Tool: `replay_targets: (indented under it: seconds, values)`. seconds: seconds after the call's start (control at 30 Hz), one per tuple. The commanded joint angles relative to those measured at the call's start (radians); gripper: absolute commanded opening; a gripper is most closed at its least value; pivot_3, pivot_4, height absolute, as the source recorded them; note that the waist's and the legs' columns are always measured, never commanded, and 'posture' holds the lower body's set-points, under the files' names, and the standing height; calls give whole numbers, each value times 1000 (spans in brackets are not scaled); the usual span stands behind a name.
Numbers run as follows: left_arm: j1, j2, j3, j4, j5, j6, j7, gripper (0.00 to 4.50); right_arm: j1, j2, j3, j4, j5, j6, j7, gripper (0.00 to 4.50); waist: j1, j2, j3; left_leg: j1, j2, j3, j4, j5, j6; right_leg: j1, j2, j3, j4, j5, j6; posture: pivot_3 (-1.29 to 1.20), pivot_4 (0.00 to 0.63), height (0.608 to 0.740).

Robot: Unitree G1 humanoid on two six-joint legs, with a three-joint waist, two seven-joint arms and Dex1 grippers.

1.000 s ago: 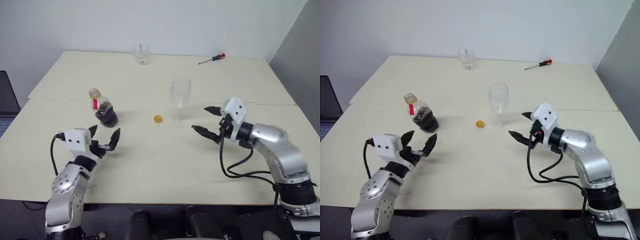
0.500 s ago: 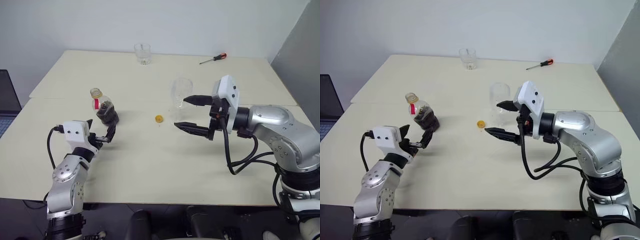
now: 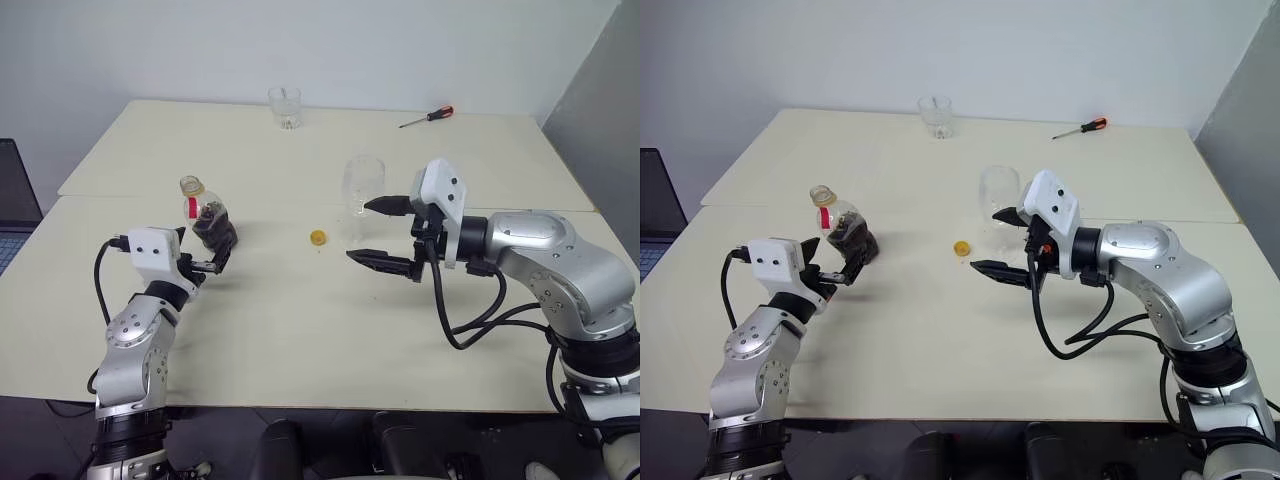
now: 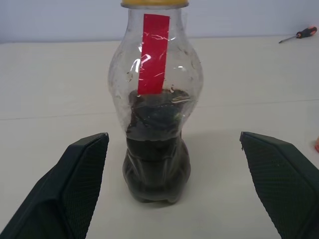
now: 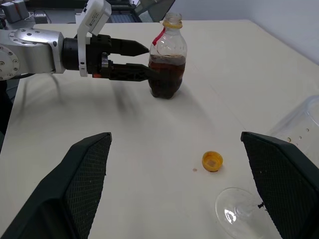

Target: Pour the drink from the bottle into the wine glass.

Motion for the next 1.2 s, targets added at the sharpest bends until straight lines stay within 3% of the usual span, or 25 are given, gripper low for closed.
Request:
replay_targets:
  seconds: [0.03, 0.33, 1.0, 1.1, 1.2]
  values:
    - [-35, 24, -1, 10, 6, -12, -17, 4500, -17, -9, -11, -15, -3, -15, -5, 4448, 0, 0, 0, 0, 0, 0, 0, 0, 0, 0, 0, 0, 0, 0, 0, 0, 150, 740]
    - [-69, 31, -21, 59, 20, -22, -28, 4500, -19, -7, -10, -26, -3, 4, -18, 4448, 0, 0, 0, 0, 0, 0, 0, 0, 0, 0, 0, 0, 0, 0, 0, 0, 150, 740]
    - [-292, 94, -77, 470, 94, -231, -180, 4500, -15, -28, -6, -51, -13, 21, -48, 4448, 4, 0, 0, -1, 0, 1, 0, 0, 0, 0, 0, -3, 0, 0, 0, 0, 150, 740]
    - [-318, 89, -79, 509, 102, -256, -179, 3870, -13, -33, -8, -53, -17, 21, -54, 4500, 5, 0, 0, -1, 0, 2, 0, 0, 0, 0, 0, -3, 0, 0, 0, 0, 150, 740]
    - [-333, 87, -82, 529, 104, -270, -183, 2948, -11, -38, -11, -54, -19, 21, -59, 4500, 4, 0, 0, -1, 0, 2, 0, 0, 0, -1, 0, -3, 0, 0, 0, 0, 150, 740]
